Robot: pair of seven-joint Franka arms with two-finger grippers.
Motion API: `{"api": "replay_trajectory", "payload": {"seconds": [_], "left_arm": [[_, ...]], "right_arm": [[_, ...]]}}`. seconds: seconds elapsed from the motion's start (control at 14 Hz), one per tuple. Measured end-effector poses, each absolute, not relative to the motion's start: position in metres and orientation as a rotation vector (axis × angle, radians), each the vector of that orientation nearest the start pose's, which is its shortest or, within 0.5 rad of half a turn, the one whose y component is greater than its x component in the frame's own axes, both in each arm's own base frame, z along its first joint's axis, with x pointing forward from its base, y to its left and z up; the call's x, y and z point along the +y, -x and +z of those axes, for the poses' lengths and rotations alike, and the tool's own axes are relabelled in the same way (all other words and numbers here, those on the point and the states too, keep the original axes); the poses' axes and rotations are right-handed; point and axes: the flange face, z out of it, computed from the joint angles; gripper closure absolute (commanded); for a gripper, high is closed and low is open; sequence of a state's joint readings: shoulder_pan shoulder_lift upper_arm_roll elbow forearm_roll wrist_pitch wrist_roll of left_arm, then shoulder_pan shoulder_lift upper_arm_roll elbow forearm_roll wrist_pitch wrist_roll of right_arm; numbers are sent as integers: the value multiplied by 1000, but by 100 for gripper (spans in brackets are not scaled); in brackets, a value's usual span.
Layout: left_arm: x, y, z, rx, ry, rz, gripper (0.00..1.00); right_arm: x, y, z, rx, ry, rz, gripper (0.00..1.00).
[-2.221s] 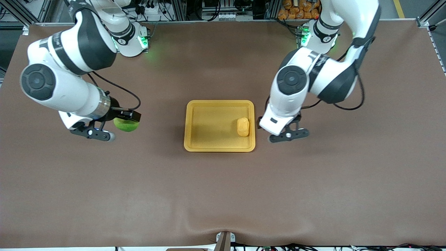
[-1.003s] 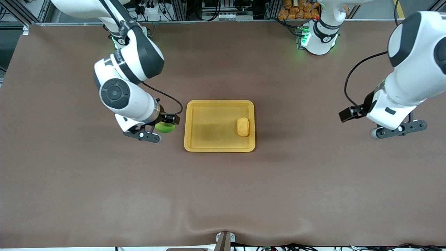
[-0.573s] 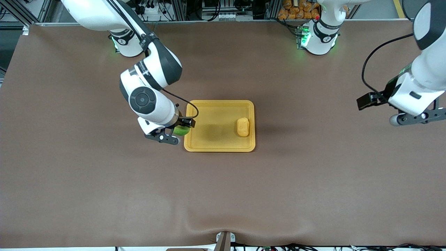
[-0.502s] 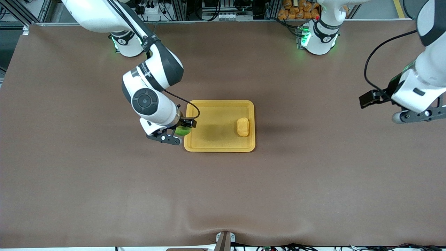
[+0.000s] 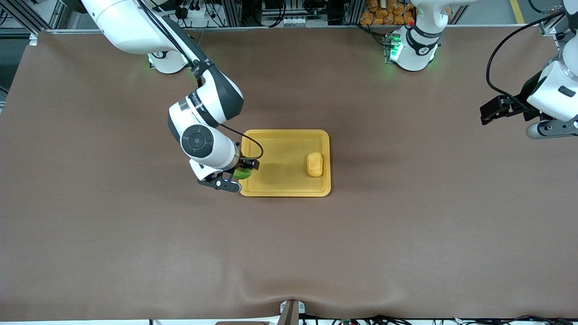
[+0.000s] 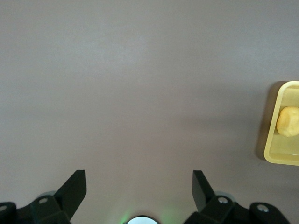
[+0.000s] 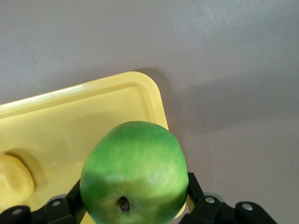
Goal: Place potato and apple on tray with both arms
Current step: 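Lower the green apple onto the tray and open the right gripper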
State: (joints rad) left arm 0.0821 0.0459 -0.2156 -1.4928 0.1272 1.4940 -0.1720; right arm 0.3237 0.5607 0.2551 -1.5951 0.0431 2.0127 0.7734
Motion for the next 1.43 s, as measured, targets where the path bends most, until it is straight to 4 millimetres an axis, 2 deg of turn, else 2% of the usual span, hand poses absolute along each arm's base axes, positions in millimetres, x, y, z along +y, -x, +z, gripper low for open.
{"api": "replay_trajectory", "payload": {"seconds": [0.43, 0.64, 1.0, 1.22, 1.29, 1.36, 1.43], "left_arm": [[-67, -552, 638, 38, 3021, 21, 0], [-60, -543, 646, 86, 3016, 23, 0], [-64, -512, 656, 105, 3014, 22, 0], [-61, -502, 659, 97, 3030, 24, 0], [-61, -502, 659, 98, 3032, 24, 0], [-62, -502, 658, 99, 3038, 30, 0], [-64, -502, 656, 102, 3050, 38, 0]], "right_arm": [[375, -570, 254, 349, 3030, 320, 100], [383, -564, 243, 341, 3039, 338, 100], [381, -557, 224, 342, 3054, 382, 100], [384, -550, 213, 334, 3056, 381, 97], [384, -548, 210, 331, 3056, 377, 77], [385, -546, 207, 328, 3057, 378, 26], [386, -544, 205, 327, 3059, 381, 0]]}}
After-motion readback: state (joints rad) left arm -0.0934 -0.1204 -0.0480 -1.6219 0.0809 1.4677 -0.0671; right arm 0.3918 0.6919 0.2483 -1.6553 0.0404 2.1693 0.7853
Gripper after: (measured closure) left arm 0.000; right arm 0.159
